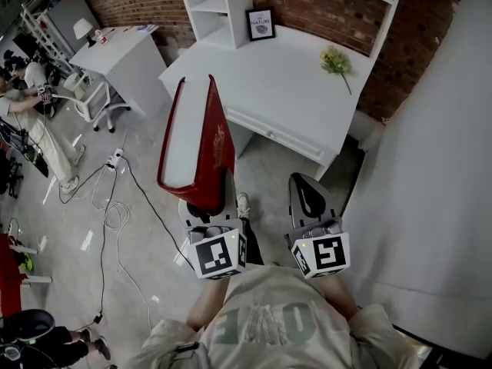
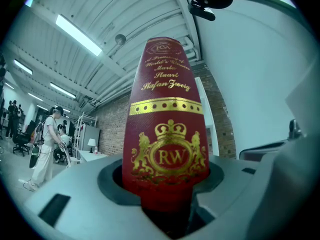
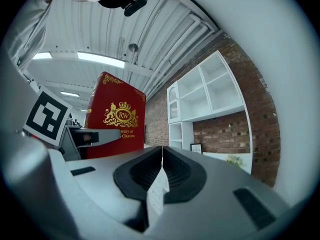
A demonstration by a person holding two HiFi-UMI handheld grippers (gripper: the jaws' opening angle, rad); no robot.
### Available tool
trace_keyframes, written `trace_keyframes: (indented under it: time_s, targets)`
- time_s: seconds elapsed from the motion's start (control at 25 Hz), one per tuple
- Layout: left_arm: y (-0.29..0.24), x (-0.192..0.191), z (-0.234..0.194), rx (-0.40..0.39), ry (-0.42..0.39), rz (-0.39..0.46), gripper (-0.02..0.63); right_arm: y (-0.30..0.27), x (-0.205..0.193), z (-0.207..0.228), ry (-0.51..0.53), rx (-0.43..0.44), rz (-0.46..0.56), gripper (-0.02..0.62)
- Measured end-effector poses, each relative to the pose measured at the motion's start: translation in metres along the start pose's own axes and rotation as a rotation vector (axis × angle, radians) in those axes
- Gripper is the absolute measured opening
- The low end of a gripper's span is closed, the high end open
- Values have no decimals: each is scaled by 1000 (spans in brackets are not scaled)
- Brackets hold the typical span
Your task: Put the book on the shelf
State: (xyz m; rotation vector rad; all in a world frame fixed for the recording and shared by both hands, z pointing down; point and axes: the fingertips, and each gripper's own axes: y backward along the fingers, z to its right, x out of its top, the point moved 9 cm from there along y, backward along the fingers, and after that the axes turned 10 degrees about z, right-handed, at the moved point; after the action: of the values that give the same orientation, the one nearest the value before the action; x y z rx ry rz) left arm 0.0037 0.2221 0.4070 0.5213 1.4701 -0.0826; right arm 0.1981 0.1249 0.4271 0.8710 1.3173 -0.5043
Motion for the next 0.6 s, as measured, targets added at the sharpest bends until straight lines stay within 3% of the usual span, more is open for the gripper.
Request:
trace_keyframes:
  time_s: [0.28, 0.6]
  targets:
    - [-83, -31, -35, -11, 73, 3, 250, -91, -28, 9, 17, -16, 8, 17]
    - [-218, -58, -105, -42, 69, 17, 250, -258, -42, 5, 45, 22, 47, 17]
